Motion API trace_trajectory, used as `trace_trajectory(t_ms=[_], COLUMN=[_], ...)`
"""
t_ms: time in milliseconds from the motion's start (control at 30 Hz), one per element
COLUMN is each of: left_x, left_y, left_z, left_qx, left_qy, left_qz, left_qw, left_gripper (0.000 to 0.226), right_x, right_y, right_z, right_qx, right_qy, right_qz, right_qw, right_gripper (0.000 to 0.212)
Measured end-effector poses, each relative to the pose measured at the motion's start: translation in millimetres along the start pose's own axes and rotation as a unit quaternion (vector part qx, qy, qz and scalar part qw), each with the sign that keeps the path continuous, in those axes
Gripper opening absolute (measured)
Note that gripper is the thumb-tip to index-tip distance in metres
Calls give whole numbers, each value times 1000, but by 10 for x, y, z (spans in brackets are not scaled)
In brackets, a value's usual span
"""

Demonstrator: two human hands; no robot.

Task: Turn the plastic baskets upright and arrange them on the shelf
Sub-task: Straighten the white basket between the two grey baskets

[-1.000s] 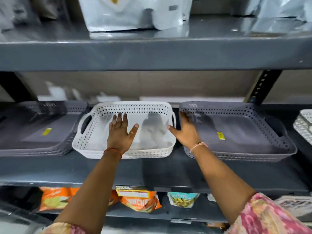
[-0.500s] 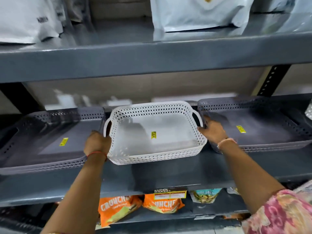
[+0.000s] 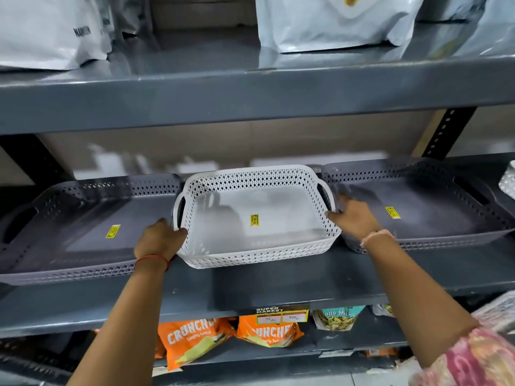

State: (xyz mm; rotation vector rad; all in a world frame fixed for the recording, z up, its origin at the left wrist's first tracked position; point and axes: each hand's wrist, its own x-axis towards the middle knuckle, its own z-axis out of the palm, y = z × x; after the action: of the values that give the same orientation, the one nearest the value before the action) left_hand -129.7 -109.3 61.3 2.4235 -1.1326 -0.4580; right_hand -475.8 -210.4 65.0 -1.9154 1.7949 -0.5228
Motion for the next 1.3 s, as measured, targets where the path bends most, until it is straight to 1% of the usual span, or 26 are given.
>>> trace_trajectory(t_ms=[67, 133, 200, 333, 467, 600, 633, 733, 800, 867, 900, 1033, 1200, 1300], left_x=[-64, -103, -106, -18, 100, 176, 196, 246, 247, 225, 214, 182, 67, -39], left_y=[-97, -181, -203, -195, -150, -107, -99, -86, -85, -85, -86, -121, -210, -248], left_z=[-8, 41, 79, 110, 134, 119, 115, 118, 116, 108, 107, 100, 82, 77], left_qx=[44, 88, 110, 125, 130, 125, 128, 132, 131, 127, 124, 126, 140, 131], left_qy=[-7, 7, 36, 72, 82, 77, 77, 75, 72, 68, 67, 55, 48, 52], left_qz=[-2, 23, 50, 73, 87, 105, 107, 110, 117, 124, 125, 127, 144, 146], left_qw=[999, 996, 992, 987, 984, 984, 983, 982, 982, 982, 982, 982, 978, 979], left_gripper=[41, 33, 28, 26, 28, 48, 46, 31, 35, 46, 48, 28, 28, 26], right_x=[-122, -223, -256, -170, -48, 63, 83, 104, 92, 80, 74, 23, -136, -247], right_y=[31, 66, 88, 111, 85, 56, 50, 43, 44, 43, 43, 46, 98, 131], right_z=[13, 88, 160, 189, 190, 169, 167, 165, 165, 163, 160, 145, 136, 137], right_qx=[-55, -92, -108, -121, -121, -122, -120, -115, -114, -112, -114, -120, -120, -123], right_qy=[46, 54, 59, 83, 76, 65, 65, 64, 63, 61, 59, 44, 34, 40], right_qz=[35, 50, 48, 35, 28, 26, 25, 24, 24, 24, 25, 32, 35, 33], right_qw=[997, 993, 991, 989, 989, 990, 990, 991, 991, 992, 991, 991, 992, 991], right_gripper=[38, 24, 16, 15, 10, 14, 14, 12, 10, 11, 12, 24, 30, 37])
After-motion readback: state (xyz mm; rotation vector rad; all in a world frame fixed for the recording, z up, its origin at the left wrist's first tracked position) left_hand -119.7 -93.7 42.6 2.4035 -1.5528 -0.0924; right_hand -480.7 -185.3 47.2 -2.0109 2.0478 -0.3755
